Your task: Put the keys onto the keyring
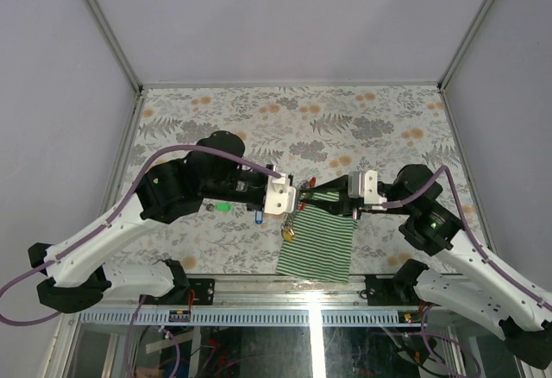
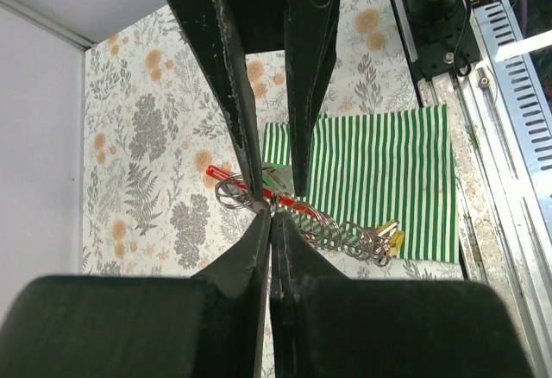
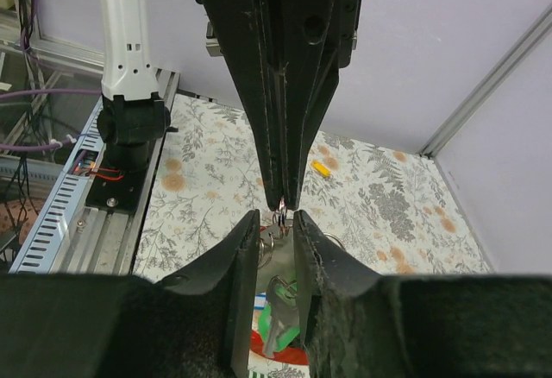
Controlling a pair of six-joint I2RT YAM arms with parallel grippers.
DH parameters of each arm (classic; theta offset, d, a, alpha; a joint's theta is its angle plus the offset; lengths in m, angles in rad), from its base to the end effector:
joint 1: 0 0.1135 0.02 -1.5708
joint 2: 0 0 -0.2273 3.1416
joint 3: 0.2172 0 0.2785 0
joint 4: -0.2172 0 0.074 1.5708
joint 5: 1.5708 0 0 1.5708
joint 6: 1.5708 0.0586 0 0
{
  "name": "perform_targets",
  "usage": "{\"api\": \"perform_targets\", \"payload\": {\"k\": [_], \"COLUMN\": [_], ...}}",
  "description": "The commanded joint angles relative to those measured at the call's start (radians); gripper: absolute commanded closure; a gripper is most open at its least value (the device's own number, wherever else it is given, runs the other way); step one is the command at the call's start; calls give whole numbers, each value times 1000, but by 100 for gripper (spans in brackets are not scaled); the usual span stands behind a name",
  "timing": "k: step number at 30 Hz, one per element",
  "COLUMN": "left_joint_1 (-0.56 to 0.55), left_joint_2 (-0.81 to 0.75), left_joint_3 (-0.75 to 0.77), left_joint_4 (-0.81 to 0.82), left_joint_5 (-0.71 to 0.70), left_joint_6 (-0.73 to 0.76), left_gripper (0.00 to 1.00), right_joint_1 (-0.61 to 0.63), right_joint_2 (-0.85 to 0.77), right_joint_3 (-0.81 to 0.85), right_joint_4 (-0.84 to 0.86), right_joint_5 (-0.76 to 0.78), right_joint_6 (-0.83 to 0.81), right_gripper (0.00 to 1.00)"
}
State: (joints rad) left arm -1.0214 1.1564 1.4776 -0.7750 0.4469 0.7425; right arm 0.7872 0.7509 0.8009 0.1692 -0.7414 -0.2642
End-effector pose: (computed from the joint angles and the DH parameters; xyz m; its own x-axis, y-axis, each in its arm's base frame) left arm 0.1254 -0.2534 0.4088 0.4885 0.3699 -0.7903 0.8709 -0.1499 0.4681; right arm 0.1391 0.1957 0.3676 0.4061 0.1347 -0.9039 -0.9134 0.0920 -0.3966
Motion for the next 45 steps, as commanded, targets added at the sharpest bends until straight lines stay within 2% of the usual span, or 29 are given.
{"api": "perform_targets", "payload": {"k": [1, 14, 20, 28, 32, 35, 41, 45], "left_joint_1": [-5, -5, -5, -4, -5, -5, -4, -5], "left_joint_2": [-2, 2, 6, 11, 13, 6, -62, -163], "left_joint_3": [53, 58, 62, 73, 78, 70, -12, -158], "left_joint_4": [-9, -9, -10, -10, -4, 10, 124, 344], "left_joint_5": [-25, -26, -22, -27, -27, -31, -54, -121], "left_joint_6": [40, 43, 39, 27, 19, 13, -45, -140], "left_gripper": [100, 100, 100, 100, 100, 100, 88, 83], "right_joint_1": [4, 4, 4, 4, 4, 4, 4, 4], "right_joint_2": [14, 46, 58, 74, 79, 74, 35, 21], "right_joint_3": [44, 35, 35, 30, 38, 44, 35, 32], "right_joint_4": [54, 83, 92, 96, 89, 87, 100, 110], "right_joint_5": [9, 1, 10, 20, 41, 58, 78, 116], "right_joint_6": [-10, 3, 6, 1, 2, 19, 66, 120], "right_gripper": [71, 69, 71, 80, 100, 100, 100, 100]}}
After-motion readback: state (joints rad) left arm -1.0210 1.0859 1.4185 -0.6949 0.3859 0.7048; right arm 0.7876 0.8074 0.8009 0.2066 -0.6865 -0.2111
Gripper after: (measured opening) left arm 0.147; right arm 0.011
